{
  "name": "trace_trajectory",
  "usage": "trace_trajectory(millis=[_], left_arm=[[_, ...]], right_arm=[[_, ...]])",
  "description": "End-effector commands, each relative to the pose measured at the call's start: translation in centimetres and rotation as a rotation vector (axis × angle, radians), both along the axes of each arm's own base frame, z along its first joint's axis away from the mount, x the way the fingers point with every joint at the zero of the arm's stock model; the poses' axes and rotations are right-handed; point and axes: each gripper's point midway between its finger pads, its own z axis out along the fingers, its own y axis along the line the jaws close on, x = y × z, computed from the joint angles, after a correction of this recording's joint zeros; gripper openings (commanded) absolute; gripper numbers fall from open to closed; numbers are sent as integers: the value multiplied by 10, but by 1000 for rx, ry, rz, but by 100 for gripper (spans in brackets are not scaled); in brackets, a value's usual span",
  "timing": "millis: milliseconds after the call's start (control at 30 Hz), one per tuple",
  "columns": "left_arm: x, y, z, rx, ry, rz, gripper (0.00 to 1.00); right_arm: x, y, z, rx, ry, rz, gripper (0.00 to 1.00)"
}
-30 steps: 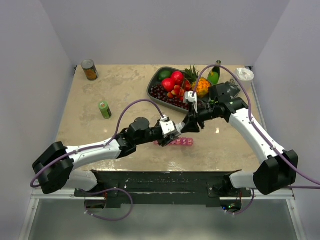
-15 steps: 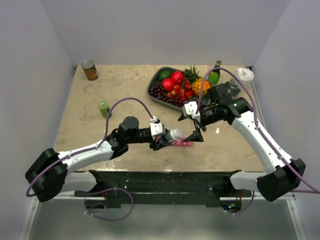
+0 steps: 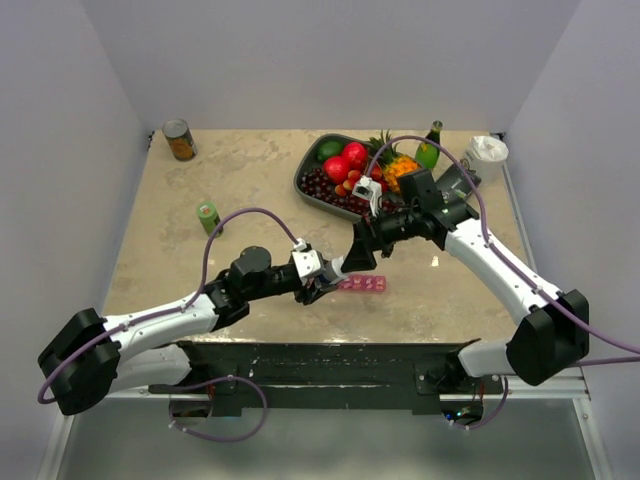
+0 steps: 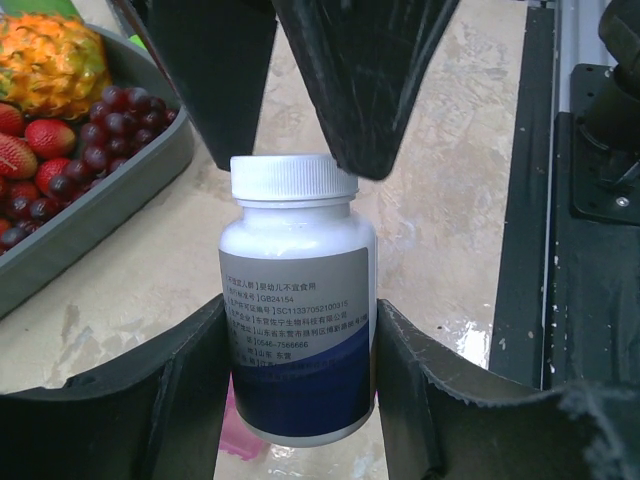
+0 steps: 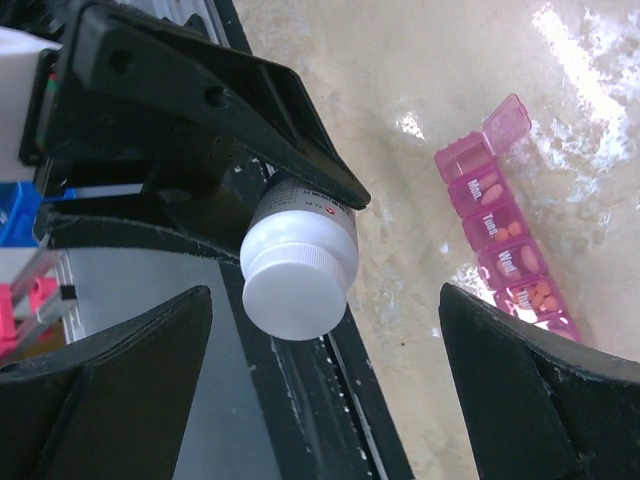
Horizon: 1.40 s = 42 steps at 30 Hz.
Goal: Sort the pills into containers
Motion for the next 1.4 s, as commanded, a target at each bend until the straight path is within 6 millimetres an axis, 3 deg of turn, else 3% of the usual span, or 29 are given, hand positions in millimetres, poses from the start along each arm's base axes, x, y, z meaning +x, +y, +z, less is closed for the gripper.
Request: trace_trajectory(millis=[0, 67, 200, 400, 467, 500, 533, 600, 667, 767, 833, 867, 900, 1000, 1033, 1167, 1200, 1233, 1367], left_arm=[[10, -2, 19, -58, -35, 49, 0], [10, -1, 18, -56, -33, 56, 0], [12, 0, 18, -55, -35, 62, 0], [8, 1, 17, -46, -35, 48, 0], [1, 1, 17, -42, -38, 11, 0], [-7, -1, 16, -37, -51, -41, 0], [-10, -1, 17, -36, -58, -62, 0], [-23, -2, 18, -38, -68, -136, 0], [-31, -2, 18, -42, -63, -169, 0], [-39, -2, 16, -36, -43, -210, 0], [-40, 0, 15, -33, -42, -204, 0], [-39, 1, 17, -38, -44, -196, 0], [-37, 3, 15, -35, -44, -176, 0], [-31, 5, 16, -35, -44, -132, 0], [-29, 6, 16, -34, -44, -120, 0], [-22, 10, 15, -41, -14, -59, 0], [-19, 11, 15, -44, -14, -36, 0], [-17, 13, 16, -50, -16, -21, 0], [-11, 18, 21, -80, -24, 36, 0]], right_arm=[[8, 12, 7, 2, 48, -97, 97], [6, 14, 7, 0, 51, -87, 94], [2, 16, 1, -14, 56, -72, 78], [-2, 20, 2, -20, -4, 8, 34], [-14, 21, 6, -6, -136, 174, 17], [-34, 17, 1, -35, -134, 267, 15], [-36, 17, 6, -6, -329, 441, 13], [-66, 10, 6, 13, -372, 618, 12], [-67, 8, 11, 43, -583, 763, 12], [-59, 15, 14, -5, -747, 805, 15], [-42, 13, 8, -94, -799, 784, 27], [-39, 12, 6, -114, -797, 775, 35], [-34, 12, 6, -130, -809, 760, 56], [-34, 14, 15, -124, -780, 687, 93], [-34, 13, 19, -127, -763, 654, 98], [-13, -3, 49, -143, -778, 484, 99], [4, -10, 61, -136, -795, 393, 99], [4, -13, 69, -113, -771, 341, 99], [33, -21, 72, -106, -676, 95, 99]])
